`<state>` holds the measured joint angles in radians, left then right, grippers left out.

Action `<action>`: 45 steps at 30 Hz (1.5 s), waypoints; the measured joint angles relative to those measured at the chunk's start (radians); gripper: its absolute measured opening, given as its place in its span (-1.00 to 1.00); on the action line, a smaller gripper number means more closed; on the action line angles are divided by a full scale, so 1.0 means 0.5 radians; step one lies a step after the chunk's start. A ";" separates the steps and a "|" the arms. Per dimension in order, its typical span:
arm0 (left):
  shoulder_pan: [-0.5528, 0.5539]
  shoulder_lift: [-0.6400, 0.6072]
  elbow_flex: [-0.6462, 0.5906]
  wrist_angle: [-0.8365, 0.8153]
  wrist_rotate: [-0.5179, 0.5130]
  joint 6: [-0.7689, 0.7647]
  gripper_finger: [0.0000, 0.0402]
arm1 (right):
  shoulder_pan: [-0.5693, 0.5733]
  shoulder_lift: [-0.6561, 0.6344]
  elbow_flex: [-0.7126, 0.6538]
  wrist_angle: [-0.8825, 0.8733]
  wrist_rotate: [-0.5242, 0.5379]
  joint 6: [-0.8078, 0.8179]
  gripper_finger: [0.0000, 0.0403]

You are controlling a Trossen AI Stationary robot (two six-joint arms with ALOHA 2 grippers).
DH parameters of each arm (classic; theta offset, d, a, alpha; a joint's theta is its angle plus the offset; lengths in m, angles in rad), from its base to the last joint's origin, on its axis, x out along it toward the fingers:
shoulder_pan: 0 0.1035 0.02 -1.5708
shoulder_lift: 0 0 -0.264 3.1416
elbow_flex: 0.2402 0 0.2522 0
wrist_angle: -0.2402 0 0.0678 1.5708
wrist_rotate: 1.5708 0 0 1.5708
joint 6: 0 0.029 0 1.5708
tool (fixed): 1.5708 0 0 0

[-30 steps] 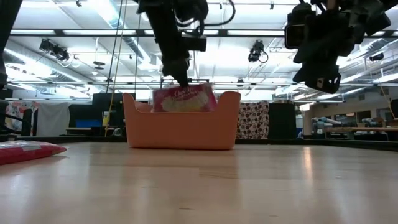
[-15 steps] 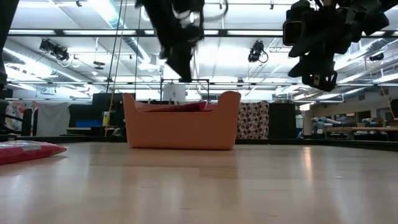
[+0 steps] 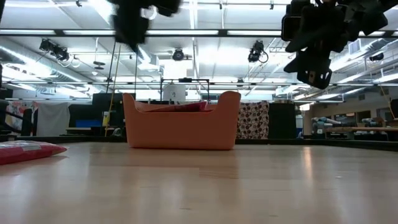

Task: Sort popcorn bags into baskets
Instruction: Put the red popcorn bag into the orange bin

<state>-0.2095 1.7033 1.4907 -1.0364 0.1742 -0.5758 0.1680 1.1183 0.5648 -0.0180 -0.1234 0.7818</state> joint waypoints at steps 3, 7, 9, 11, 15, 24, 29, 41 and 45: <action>-0.220 -0.002 -0.098 -0.108 -0.018 -0.157 -0.30 | 0.000 0.000 0.000 0.025 0.000 -0.016 -0.22; -0.456 0.000 -0.361 -0.100 0.145 -0.435 -0.36 | 0.000 0.000 0.001 0.077 0.000 -0.048 -0.22; -0.535 0.001 -0.528 -0.007 0.226 -0.649 -0.39 | 0.000 0.000 0.001 0.092 -0.001 -0.051 -0.22; -0.585 -0.024 -0.698 0.141 0.250 -0.885 -0.41 | 0.000 0.000 0.001 0.097 -0.001 -0.050 -0.22; -0.658 -0.158 -0.999 0.312 0.210 -1.392 -0.42 | 0.000 0.000 0.001 0.096 -0.051 -0.036 -0.22; -0.738 -0.543 -1.421 0.229 0.060 -2.088 -0.33 | 0.004 0.000 0.001 0.095 -0.109 0.024 -0.22; -0.769 -0.512 -1.556 0.155 0.205 -2.139 -0.35 | 0.004 0.000 0.001 0.095 -0.118 0.052 -0.22; -0.553 -0.308 -1.466 0.952 -0.298 -2.335 -0.36 | 0.002 0.000 0.001 0.102 -0.124 0.055 -0.22; -0.437 -0.256 -1.297 1.073 -1.155 -2.206 -0.36 | 0.002 0.000 0.001 0.128 -0.122 0.053 -0.22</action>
<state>-0.4279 1.5751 0.8424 -0.4999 -0.4034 -1.6788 0.1688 1.1183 0.5652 0.0460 -0.1844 0.8085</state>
